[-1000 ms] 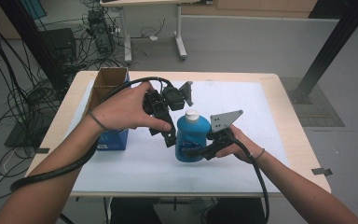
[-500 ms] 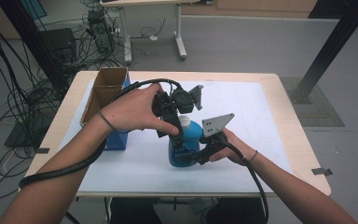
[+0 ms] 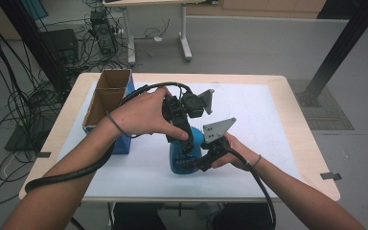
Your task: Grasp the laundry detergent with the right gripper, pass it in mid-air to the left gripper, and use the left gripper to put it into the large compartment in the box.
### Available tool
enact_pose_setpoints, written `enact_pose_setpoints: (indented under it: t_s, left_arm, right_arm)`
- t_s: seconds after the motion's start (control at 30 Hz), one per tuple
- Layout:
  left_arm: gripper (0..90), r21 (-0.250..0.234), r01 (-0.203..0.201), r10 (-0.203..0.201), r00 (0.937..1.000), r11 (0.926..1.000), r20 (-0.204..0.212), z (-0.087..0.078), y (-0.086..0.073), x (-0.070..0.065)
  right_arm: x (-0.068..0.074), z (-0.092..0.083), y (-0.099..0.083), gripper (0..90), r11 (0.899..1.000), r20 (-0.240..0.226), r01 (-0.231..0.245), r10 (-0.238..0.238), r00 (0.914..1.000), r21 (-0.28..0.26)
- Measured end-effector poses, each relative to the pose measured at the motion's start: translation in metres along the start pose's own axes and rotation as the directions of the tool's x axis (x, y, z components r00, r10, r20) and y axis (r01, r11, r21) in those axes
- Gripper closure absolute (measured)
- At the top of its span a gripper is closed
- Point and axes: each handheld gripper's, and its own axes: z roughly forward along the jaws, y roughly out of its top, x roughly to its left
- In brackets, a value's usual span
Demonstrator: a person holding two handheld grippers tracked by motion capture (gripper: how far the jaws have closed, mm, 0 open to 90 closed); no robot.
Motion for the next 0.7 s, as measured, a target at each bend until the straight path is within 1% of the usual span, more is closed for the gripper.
enact_pose_setpoints:
  t_s: [0.13, 0.17, 0.3, 0.47, 0.7]
  left_arm:
    - [5.7, -0.016, 0.004, -0.004, 1.0, 0.9999, -0.006, 0.0006, -0.0006, -0.0003]
    - [5.5, -0.008, 0.001, -0.001, 1.0, 1.0, -0.005, 0.0001, -0.0003, 0.0002]
    - [6.6, -0.006, 0.003, -0.003, 1.0, 1.0, -0.002, 0.0009, -0.0011, -0.0005]
    - [7.4, 0.007, -0.005, 0.005, 1.0, 1.0, -0.004, 0.0015, -0.0009, -0.0009]
    - [7.8, 0.007, -0.005, 0.005, 1.0, 1.0, -0.005, 0.0011, -0.0011, -0.0015]
  right_arm:
    - [-0.0003, -0.0002, 0.0004, 41.1, 1.0, 0.001, -0.001, 0.001, 1.0, -0.001]
    - [-0.0005, -0.0003, 0.0005, 41.1, 1.0, 0.0, -0.002, 0.002, 1.0, -0.001]
    - [-0.0003, -0.0009, 0.0008, 41.1, 1.0, 0.001, -0.001, 0.001, 1.0, -0.001]
    - [-0.0005, -0.0013, 0.0006, 41.1, 1.0, 0.0, 0.0, 0.0, 1.0, -0.001]
    - [0.0, -0.0021, 0.0005, 41.1, 1.0, 0.003, 0.0, 0.0, 1.0, -0.001]
